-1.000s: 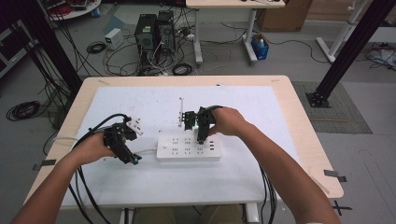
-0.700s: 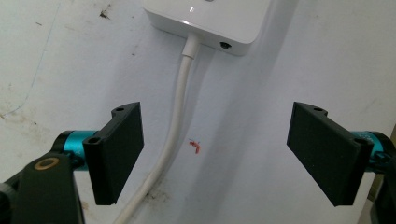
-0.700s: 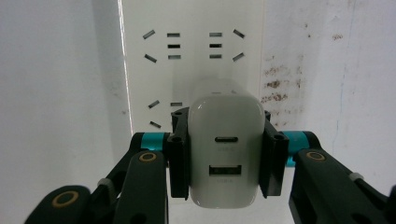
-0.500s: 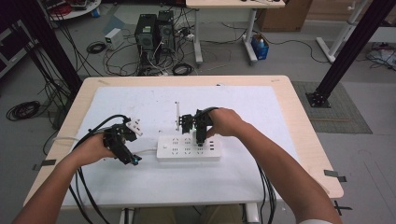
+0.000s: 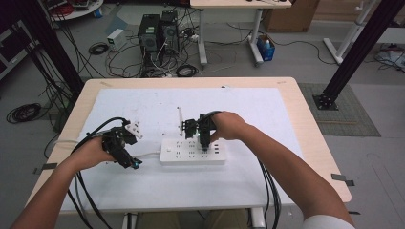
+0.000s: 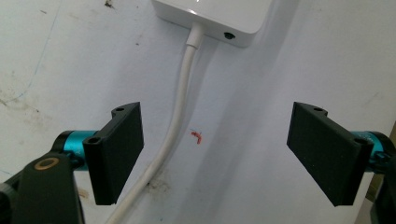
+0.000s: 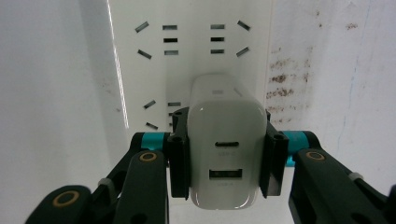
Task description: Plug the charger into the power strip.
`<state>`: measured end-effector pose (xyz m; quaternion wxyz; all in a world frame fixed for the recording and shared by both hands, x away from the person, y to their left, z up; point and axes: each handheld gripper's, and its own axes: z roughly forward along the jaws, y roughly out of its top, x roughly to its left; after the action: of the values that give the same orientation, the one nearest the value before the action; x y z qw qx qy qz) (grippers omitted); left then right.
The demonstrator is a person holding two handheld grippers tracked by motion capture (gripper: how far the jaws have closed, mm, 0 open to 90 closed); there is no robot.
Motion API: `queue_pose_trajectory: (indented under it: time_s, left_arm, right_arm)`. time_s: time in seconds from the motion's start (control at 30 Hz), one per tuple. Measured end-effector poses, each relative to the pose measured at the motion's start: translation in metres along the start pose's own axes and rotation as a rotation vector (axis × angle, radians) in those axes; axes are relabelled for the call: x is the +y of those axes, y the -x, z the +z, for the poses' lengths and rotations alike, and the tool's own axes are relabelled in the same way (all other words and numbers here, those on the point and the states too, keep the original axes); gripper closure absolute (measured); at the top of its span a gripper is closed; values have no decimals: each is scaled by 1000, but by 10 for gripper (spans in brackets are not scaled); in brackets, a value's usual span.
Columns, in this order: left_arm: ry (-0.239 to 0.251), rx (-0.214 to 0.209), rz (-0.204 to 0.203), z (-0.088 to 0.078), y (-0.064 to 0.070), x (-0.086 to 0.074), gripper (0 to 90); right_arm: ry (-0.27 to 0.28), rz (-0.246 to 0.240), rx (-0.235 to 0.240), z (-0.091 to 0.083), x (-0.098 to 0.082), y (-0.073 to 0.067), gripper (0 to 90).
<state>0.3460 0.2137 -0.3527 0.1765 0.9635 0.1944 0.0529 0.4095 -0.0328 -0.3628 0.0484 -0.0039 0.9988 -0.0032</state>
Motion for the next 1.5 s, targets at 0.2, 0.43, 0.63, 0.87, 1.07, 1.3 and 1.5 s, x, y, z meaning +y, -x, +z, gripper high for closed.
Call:
queue_pose_trajectory:
  time_s: [0.2, 0.43, 0.63, 0.87, 1.07, 1.3, 1.5]
  left_arm:
    - [-2, -3, -1, 1, 0, -1, 188]
    - [-1, -13, -2, 5, 0, -1, 188]
    - [2, -20, 2, 7, -2, -1, 188]
    - [4, -27, -18, 10, -3, -7, 188]
    - [27, -25, -41, 10, -4, -9, 188]
    - [6, -28, -18, 11, -4, -7, 188]
    - [36, -25, -54, 12, -3, -8, 188]
  right_arm:
    - [0, -24, -28, 3, 3, -3, 628]
    - [32, 10, 13, 3, -2, 3, 628]
    - [-21, -25, -31, 5, 4, -5, 628]
    - [-45, -25, -8, 7, 8, -1, 628]
    - [7, -3, 59, 8, 3, 9, 627]
    - [10, -13, 39, 10, 1, 6, 627]
    - [9, -13, 22, 11, 2, 2, 626]
